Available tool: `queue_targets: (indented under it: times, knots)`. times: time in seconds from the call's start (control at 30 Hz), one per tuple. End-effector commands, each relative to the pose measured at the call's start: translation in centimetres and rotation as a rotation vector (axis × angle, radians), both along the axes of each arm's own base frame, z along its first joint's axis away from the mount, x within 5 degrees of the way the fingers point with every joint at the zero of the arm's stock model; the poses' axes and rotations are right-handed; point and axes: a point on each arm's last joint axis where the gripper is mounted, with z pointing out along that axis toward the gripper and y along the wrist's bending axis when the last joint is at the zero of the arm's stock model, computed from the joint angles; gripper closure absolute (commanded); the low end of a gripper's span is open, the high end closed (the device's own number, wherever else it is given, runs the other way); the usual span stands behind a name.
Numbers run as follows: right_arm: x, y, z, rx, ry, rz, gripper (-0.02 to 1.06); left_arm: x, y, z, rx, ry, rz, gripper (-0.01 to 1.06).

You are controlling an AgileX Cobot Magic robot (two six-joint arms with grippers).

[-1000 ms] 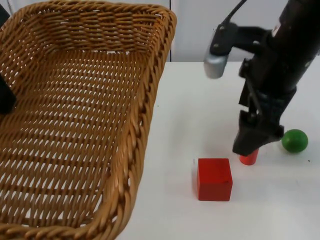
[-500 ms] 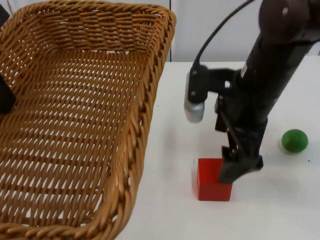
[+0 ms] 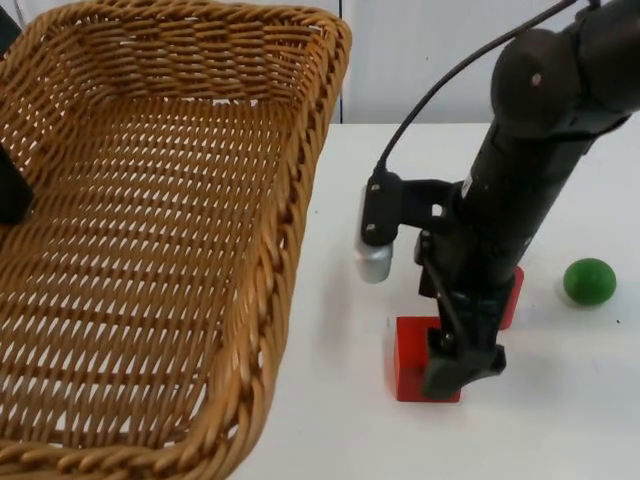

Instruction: Pick up the basket with the left hand and place the object to the left of the red cylinder into the basket with the right hand.

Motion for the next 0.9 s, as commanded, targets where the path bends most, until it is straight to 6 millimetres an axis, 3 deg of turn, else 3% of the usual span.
queue_targets:
  times: [0.0, 0.23, 0.67, 0.8, 0.87]
  knots:
    - [-0.1, 0.5, 0.0, 0.005, -0.016, 0.02, 0.06, -0.1, -0.2, 0.3, -0.017, -0.015, 0.009, 1.05]
    - [-0.2, 0.4, -1.6, -0.019, 0.023, 0.011, 0.06, -0.1, -0.2, 0.3, -0.017, -0.013, 0.008, 1.05]
    - [-0.1, 0.4, -1.6, -0.016, 0.017, 0.006, 0.15, -0.1, -0.2, 0.3, -0.017, -0.013, 0.008, 1.05]
    - [-0.1, 0.4, -1.6, -0.015, 0.02, -0.005, 0.21, -0.1, -0.2, 0.3, -0.017, -0.013, 0.008, 1.05]
    - [-0.2, 0.4, -1.6, -0.018, 0.026, -0.004, 0.3, -0.1, -0.2, 0.3, -0.017, -0.013, 0.008, 1.05]
